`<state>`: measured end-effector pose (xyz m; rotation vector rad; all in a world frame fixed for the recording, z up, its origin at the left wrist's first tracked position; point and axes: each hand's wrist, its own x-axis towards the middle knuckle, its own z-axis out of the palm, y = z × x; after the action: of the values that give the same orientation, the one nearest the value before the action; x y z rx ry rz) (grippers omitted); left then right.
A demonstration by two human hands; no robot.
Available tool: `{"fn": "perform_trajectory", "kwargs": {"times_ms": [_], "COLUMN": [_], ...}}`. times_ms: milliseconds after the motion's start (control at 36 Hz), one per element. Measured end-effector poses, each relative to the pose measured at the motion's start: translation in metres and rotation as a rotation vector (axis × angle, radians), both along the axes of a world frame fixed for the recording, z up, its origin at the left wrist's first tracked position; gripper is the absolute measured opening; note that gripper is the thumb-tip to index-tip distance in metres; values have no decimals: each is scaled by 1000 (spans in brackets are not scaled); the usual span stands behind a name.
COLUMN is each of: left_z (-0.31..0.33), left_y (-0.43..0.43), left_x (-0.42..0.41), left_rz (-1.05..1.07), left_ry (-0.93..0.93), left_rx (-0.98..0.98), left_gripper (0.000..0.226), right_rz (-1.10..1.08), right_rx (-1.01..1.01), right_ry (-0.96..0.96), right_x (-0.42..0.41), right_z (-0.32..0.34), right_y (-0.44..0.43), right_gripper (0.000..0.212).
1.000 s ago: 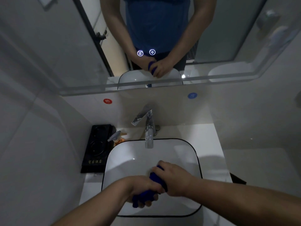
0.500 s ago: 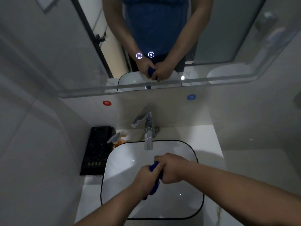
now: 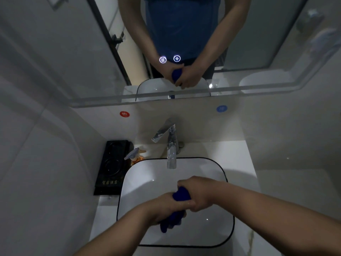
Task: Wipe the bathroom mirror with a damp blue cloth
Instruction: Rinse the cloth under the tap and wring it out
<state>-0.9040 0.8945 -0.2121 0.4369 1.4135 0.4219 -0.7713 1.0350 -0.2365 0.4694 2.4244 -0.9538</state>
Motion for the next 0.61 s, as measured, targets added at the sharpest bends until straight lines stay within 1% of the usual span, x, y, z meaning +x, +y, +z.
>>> {"fn": "perform_trajectory", "kwargs": {"times_ms": [56,111,139,167,194,222,278,306,361,417,444,472,556,583,611], "left_z": [4,6,4,2,-2,-5,-16,-21,-28,-36,-40,-42,-47,-49,-50], "left_y": [2,8,13,18,22,24,22,16,4,-8,-13,-17,-27,-27,-26], "left_x": [-8,-17,-19,-18,-14,-8,6,11,15,15,14,15,18,17,16], "left_rz": [-90,-221,-300,-393,-470,-502,-421,-363,-351,-400,-429,-455,-479,-479,-482], "left_ry": [7,91,165,277,420,580,837,936,1070,1129,1143,1153,1152,1146,1124], "left_rx": [-48,-101,-117,-119,-113,-89,46,137,245,292,309,323,326,311,281], "left_gripper": [60,52,48,47,51,59,75,76,75,74,73,70,63,61,60], "right_rz": [13,23,33,40,39,27,-15,-24,-34,-42,-52,-69,-143,-173,-208], "right_rx": [15,28,48,80,112,143,209,232,237,183,136,77,-124,-175,-219], "right_ry": [31,34,21,9,2,-1,-14,-25,-56,-120,-160,-194,-235,-235,-237], "right_x": [-3,-6,-8,-9,-11,-12,-16,-17,-19,-19,-18,-18,-17,-18,-18], "right_z": [3,4,4,4,3,2,3,2,2,0,0,-1,-7,-9,-12], "right_y": [-2,-7,-9,-11,-12,-13,-11,-11,-13,-20,-24,-27,-27,-27,-28], "right_gripper": [53,66,73,80,83,84,87,90,97,103,102,97,71,68,73]}}
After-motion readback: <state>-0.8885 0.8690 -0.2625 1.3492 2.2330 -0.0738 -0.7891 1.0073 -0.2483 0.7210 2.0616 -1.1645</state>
